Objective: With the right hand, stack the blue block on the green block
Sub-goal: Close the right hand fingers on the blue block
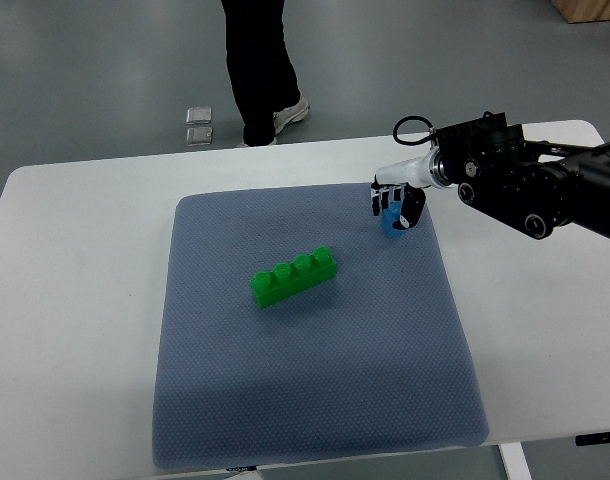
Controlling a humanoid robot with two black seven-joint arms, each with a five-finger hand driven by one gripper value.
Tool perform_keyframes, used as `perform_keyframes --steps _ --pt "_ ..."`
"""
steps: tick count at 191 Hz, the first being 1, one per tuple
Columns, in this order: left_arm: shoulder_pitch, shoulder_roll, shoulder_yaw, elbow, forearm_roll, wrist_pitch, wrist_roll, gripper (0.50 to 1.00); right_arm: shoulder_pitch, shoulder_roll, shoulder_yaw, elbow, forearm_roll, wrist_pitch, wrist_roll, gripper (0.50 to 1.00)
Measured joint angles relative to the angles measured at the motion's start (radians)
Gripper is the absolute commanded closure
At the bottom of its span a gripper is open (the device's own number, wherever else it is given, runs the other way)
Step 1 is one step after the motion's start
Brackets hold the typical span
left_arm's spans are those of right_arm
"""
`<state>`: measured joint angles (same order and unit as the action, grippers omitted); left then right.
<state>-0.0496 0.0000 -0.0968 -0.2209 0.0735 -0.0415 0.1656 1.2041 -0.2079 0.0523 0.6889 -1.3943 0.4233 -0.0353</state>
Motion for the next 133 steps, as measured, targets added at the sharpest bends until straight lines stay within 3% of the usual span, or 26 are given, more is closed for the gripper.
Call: perform_keyframes --steps 133 --pt "-0.001 0.000 0.000 0.000 -0.001 0.000 0.000 0.500 -0.015 0.001 -0.001 0.000 -0.001 -0.002 0.015 0.826"
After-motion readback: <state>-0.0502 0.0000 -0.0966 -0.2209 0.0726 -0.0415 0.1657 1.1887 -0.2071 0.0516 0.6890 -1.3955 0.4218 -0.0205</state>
